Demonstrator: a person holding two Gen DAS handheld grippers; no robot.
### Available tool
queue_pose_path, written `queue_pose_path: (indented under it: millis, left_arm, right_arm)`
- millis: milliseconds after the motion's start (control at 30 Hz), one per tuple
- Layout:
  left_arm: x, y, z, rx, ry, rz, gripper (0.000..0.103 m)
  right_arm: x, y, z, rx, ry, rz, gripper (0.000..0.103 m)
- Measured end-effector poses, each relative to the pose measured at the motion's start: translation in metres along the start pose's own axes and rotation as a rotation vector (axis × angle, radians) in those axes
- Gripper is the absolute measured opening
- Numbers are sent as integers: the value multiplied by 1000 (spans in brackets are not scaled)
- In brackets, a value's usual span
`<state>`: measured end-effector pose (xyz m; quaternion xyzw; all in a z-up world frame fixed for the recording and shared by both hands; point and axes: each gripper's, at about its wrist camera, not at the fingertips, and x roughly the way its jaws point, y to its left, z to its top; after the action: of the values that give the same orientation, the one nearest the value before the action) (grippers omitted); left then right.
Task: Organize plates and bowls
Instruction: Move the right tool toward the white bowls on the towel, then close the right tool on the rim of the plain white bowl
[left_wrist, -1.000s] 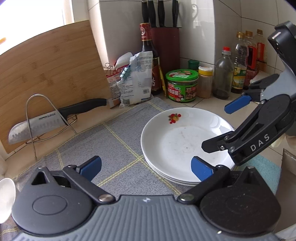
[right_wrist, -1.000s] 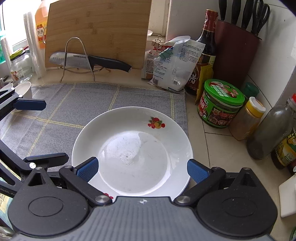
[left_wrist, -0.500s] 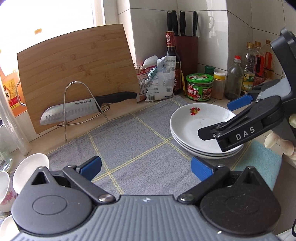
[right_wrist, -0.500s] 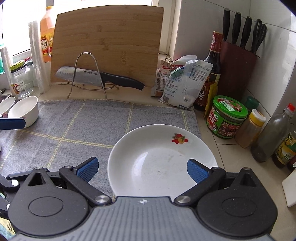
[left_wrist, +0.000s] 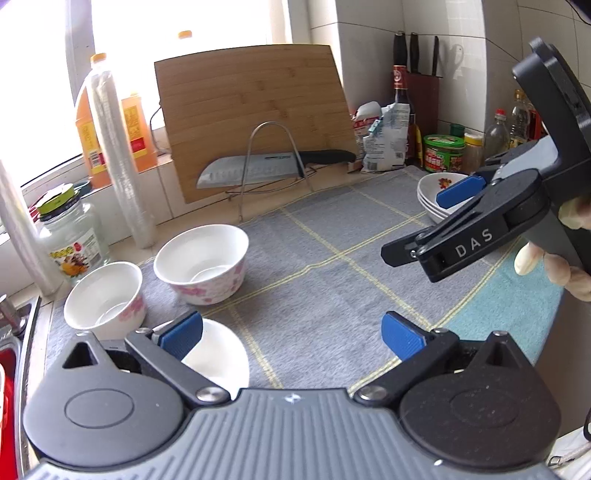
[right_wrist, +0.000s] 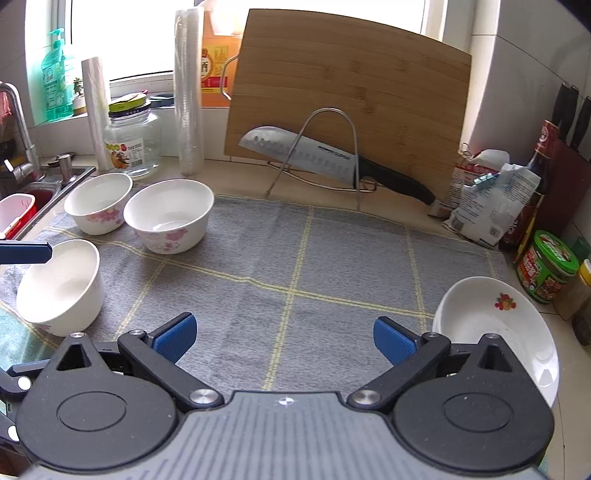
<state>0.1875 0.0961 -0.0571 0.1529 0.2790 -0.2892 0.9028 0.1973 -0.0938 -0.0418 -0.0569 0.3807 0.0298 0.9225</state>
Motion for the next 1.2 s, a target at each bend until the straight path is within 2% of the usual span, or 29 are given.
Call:
queue_pose_path:
  millis: [233, 367, 633, 767, 1200]
  left_arm:
    - [-11, 42, -32, -62, 36, 82, 102]
    - [-10, 56, -46, -82, 59, 100, 102]
    - [-1, 72, -60, -103, 87, 58, 102]
    - [3, 75, -62, -98, 70, 23, 101]
    - [9, 79, -67, -99, 36, -25, 89]
  right_arm:
    - [15, 47, 12, -66, 18, 74, 103]
    - [21, 67, 17, -97, 29, 115, 103]
    - [30, 96, 24, -144, 43, 216, 103]
    - [34, 108, 26, -155, 47, 275, 103]
    - [57, 135, 32, -181, 86, 404, 103]
